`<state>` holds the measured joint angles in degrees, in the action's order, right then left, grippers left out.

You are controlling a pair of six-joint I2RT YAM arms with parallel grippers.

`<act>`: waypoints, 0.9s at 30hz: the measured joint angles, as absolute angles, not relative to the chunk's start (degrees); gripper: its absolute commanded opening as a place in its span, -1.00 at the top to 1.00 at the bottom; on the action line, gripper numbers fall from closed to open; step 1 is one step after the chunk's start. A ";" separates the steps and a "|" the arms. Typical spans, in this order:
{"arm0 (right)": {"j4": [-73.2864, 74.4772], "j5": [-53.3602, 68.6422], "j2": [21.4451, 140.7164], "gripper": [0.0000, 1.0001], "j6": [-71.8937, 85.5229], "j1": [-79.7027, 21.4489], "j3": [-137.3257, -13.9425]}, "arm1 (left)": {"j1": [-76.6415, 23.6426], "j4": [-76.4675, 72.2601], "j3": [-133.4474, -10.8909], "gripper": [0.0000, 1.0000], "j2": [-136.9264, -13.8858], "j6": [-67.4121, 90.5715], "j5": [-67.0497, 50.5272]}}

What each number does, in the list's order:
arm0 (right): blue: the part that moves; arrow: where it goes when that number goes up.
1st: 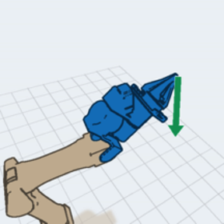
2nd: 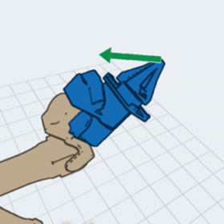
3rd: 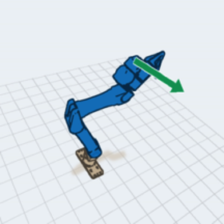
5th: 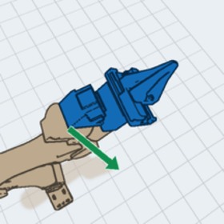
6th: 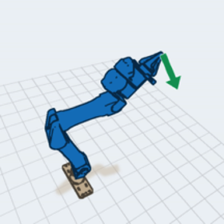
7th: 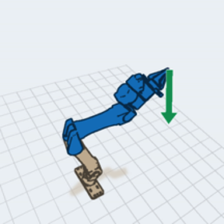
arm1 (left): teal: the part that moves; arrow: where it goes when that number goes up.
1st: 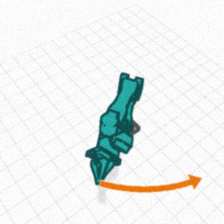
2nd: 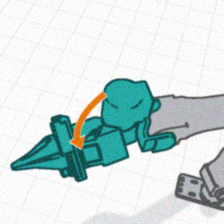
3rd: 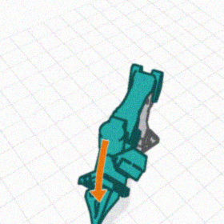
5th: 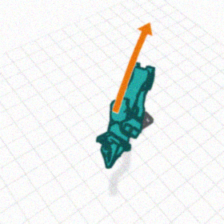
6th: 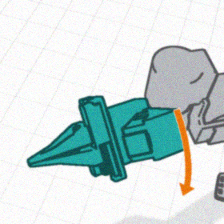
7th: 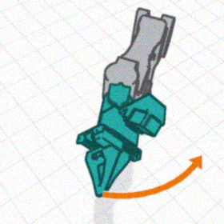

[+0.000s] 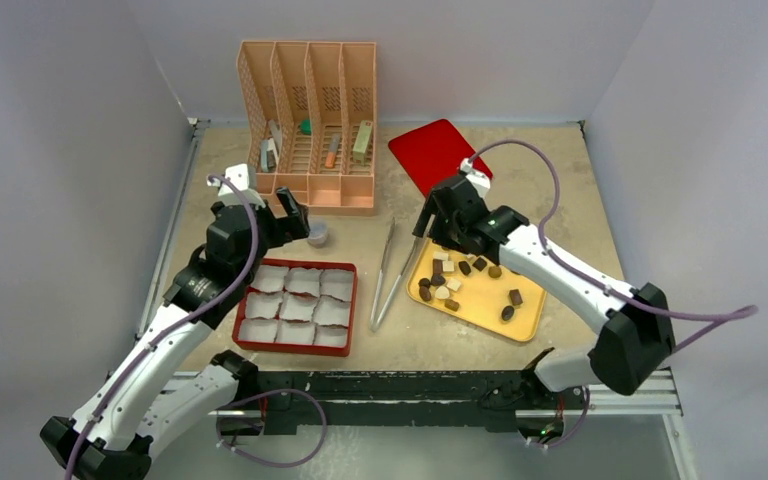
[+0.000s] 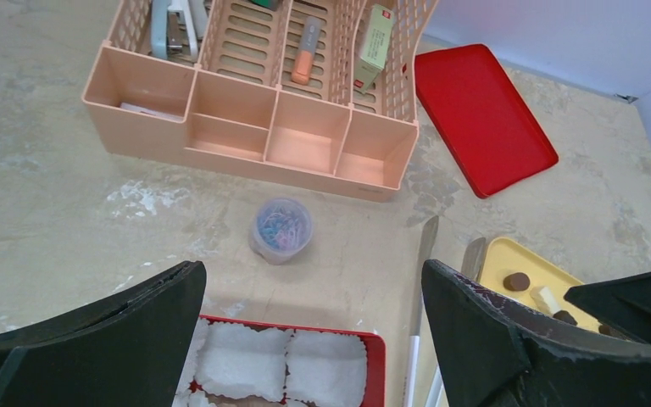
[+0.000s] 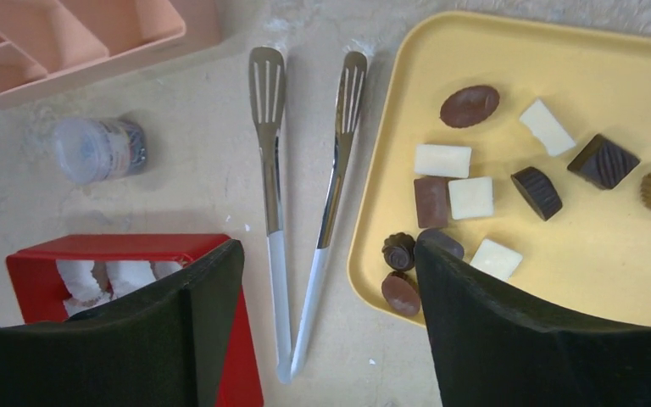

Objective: Pack the chocolate

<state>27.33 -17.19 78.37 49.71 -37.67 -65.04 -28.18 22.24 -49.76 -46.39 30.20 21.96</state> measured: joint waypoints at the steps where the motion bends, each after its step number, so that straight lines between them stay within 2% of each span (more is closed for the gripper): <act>1: 27.46 -17.34 79.44 -0.42 50.63 -38.00 -65.10 | -28.18 22.44 -49.76 -0.98 -46.11 30.09 22.46; 9: 31.07 -18.72 91.35 -0.37 56.97 -42.87 -71.24 | -28.21 23.92 -49.74 -0.98 -44.77 28.82 24.77; 18: 33.69 -18.98 99.02 -0.43 63.57 -50.24 -74.59 | -28.21 24.58 -48.82 -0.97 -43.62 27.83 26.37; 27: 34.54 -18.96 105.56 -0.36 65.04 -51.62 -77.28 | -28.21 24.86 -48.66 -0.97 -41.89 27.44 27.55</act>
